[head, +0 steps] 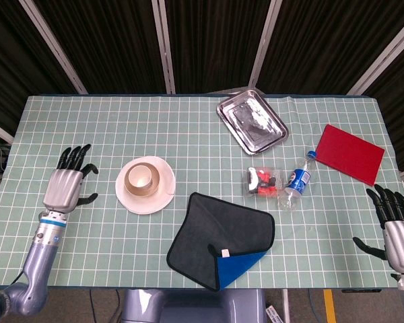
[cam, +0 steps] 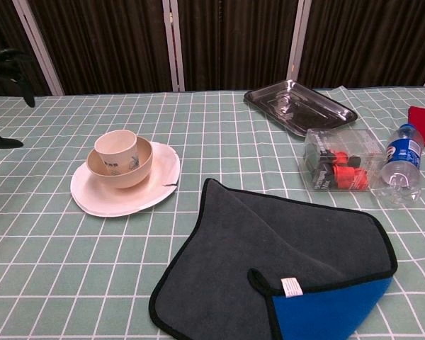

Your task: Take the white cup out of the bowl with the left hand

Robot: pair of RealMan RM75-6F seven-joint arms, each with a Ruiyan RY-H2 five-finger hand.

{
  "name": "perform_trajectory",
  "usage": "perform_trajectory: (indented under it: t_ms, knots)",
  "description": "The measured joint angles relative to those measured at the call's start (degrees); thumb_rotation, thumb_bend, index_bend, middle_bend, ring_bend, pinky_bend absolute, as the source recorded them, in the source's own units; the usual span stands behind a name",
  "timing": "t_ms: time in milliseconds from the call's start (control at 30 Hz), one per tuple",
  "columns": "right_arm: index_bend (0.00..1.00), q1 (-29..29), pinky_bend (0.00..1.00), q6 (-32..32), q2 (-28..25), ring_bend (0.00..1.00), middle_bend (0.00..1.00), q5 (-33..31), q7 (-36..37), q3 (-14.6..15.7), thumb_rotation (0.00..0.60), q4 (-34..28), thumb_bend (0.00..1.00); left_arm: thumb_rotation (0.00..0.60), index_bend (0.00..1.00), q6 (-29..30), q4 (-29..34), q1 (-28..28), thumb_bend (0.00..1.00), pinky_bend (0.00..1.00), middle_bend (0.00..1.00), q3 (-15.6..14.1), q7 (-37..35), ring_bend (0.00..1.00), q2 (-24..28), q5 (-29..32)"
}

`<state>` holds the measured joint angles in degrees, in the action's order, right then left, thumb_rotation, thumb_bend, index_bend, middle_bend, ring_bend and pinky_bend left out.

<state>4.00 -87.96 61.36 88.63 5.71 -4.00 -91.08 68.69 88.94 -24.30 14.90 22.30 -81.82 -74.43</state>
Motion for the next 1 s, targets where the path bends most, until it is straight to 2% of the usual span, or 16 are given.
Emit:
perform_trajectory:
  t_ms: [267,767,833,1000]
  knots:
    - [0.04,0.05,0.0,0.42,-0.77,0.0,0.0,-0.7,2.24,-0.34,0.6,0.23,0.04,0.6,0.49,-4.9,-5.46,-6.54,0.24,0.0,0.0,1.55,6.5,0.0,-6.96,5.46]
    - [0.04,0.1,0.0,0.61,-1.28,0.0,0.0,-1.19,4.8,-0.71,0.6,0.58,0.04,0.6,0.53,-9.73,-12.02,-12.64,0.32,0.0,0.0,1.4,9.34,0.0,-14.36,11.23]
    - [0.04,0.07,0.0,0.6,-1.35,0.0,0.0,-1.22,5.23,-0.73,0.6,0.65,0.04,0.6,0.54,-9.8,-12.8,-13.22,0.36,0.0,0.0,1.3,9.73,0.0,-15.1,11.61]
    - [0.04,0.1,0.0,0.57,-1.42,0.0,0.0,-0.95,5.77,-0.69,0.6,0.77,0.04,0.6,0.57,-9.66,-14.22,-14.15,0.52,0.0,0.0,0.94,10.05,0.0,-16.35,12.16]
